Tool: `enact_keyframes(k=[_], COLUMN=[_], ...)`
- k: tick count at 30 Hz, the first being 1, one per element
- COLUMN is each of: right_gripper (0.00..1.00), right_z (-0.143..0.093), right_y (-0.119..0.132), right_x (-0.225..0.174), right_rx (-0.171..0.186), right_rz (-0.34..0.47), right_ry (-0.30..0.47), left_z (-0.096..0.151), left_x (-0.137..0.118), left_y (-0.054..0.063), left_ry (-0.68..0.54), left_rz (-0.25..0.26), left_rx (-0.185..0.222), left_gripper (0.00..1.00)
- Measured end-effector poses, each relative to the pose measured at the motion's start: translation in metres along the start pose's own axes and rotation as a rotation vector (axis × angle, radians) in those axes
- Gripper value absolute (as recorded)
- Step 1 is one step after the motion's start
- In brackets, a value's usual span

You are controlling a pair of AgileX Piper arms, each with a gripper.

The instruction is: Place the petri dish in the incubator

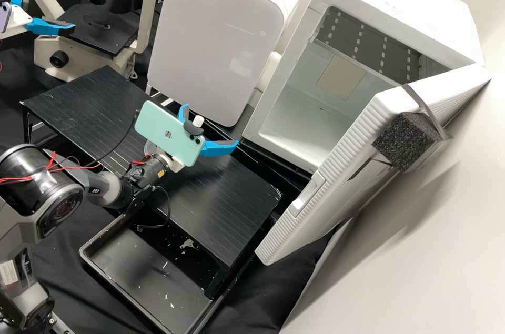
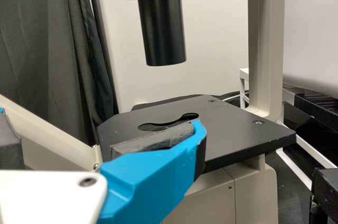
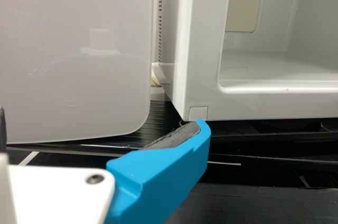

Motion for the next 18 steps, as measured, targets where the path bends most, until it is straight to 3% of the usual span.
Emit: enact_keyframes(k=[10,14,18], right_gripper=[1.00,1.00,1.00], right_z=[0.001,0.003,0.005], right_y=[-0.001,0.000,0.003], right_x=[-0.002,-0.016,-0.041], right_rx=[0.000,-0.010,0.003], right_rz=[0.002,0.011,0.037], right_ry=[0.002,0.014,0.056], left_z=[0.000,0.000,0.000], left_x=[0.000,0.000,0.000], left_y=[0.000,0.000,0.000], left_ry=[0.000,0.000,0.000], left_rz=[0.000,0.000,0.000], left_rx=[0.000,0.000,0.000], left_gripper=[1.00,1.00,1.00])
